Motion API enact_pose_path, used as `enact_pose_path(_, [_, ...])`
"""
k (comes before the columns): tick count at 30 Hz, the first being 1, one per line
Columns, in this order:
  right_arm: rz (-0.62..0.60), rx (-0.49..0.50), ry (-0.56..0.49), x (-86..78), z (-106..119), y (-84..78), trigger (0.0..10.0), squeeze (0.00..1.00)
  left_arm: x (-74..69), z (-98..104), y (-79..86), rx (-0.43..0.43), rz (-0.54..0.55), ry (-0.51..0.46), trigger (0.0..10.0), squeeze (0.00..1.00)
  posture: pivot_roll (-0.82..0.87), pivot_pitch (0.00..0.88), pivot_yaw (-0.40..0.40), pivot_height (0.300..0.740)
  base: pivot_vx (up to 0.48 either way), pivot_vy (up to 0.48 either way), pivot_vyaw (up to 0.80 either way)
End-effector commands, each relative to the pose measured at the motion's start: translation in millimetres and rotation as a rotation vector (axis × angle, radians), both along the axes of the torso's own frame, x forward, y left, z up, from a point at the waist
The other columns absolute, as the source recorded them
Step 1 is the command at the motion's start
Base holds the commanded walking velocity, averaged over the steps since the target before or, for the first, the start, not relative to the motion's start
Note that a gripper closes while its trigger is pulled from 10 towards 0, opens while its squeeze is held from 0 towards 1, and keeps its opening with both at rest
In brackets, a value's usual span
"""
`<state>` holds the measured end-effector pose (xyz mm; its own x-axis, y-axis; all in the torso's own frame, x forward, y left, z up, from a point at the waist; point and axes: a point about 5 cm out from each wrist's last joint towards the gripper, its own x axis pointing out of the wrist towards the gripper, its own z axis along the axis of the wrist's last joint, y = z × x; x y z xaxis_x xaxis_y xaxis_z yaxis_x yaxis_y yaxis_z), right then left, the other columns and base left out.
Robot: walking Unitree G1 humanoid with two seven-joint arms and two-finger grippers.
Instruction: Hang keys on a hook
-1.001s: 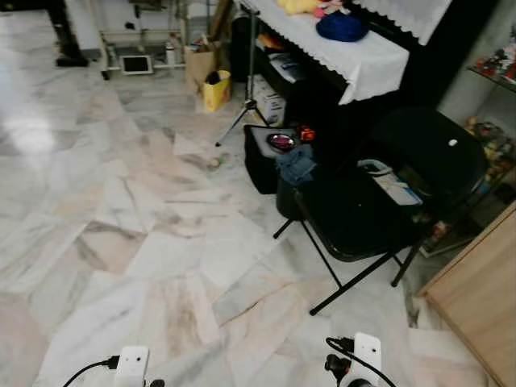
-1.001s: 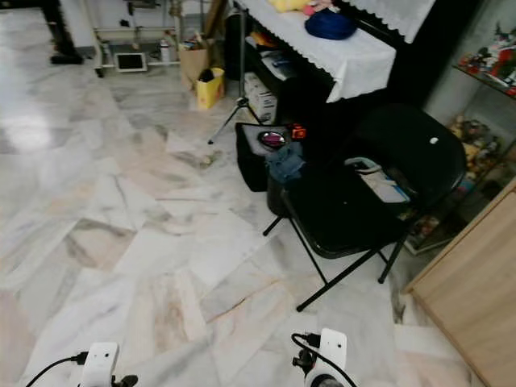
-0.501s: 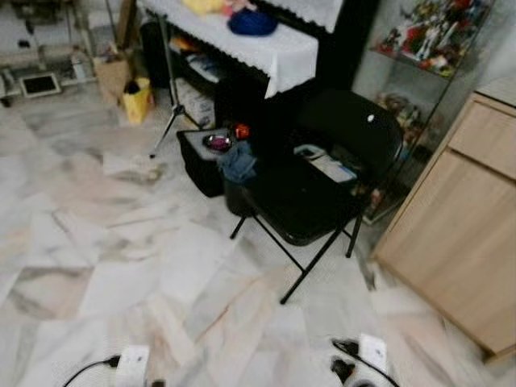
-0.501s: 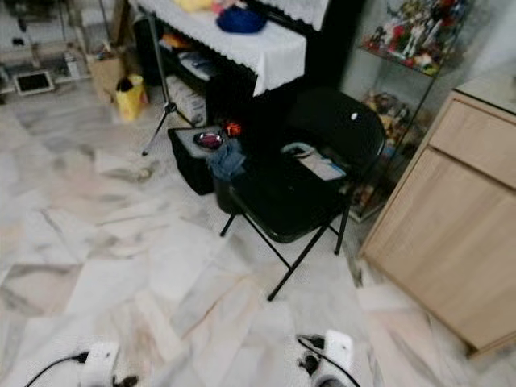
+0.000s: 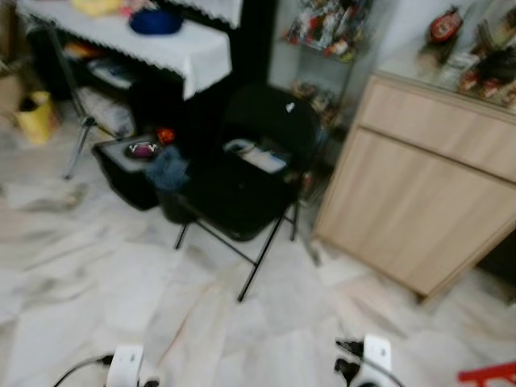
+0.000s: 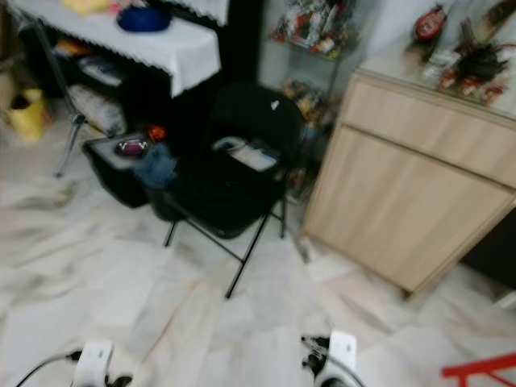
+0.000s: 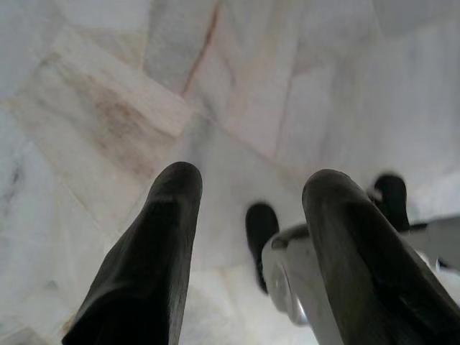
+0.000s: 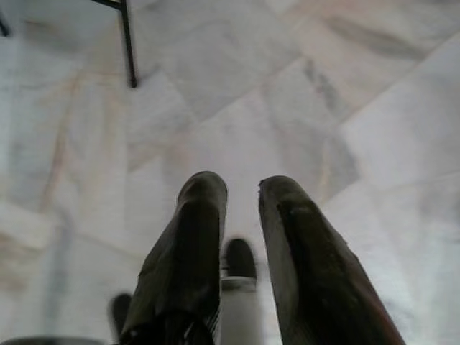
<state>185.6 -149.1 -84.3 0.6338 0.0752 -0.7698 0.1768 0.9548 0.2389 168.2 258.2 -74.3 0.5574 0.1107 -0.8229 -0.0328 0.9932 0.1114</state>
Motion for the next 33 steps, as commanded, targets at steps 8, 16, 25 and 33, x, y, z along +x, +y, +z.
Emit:
enact_pose_path(8, [0.011,-0.004,0.019,-3.2,-1.8,-1.9,10.0,0.00,12.4,-0.3,-17.5,0.008,-0.052,0.008,10.0,0.00,0.06,0.000,-0.071,0.740,0.000,0.000,-0.71])
enact_pose_path(16, [-0.006,-0.006,0.029,-6.9,-3.4,-6.7,10.0,0.00,10.4,-4.7,-31.8,-0.008,-0.078,0.011,10.0,0.00,0.05,0.000,-0.076,0.740,0.000,0.000,-0.71])
enact_pose_path(25, [-0.010,-0.007,0.039,-9.7,-4.7,-7.8,10.0,0.00,5.9,-5.1,-24.9,0.006,-0.066,0.014,10.0,0.00,0.06,0.000,-0.066,0.740,0.000,0.000,-0.71])
enact_pose_path(33, [-0.013,-0.026,0.019,-4.4,-2.1,-6.5,10.0,0.00,6.4,-2.0,-14.9,0.028,-0.066,0.009,10.0,0.00,0.06,0.000,-0.053,0.740,0.000,-0.113,-0.41])
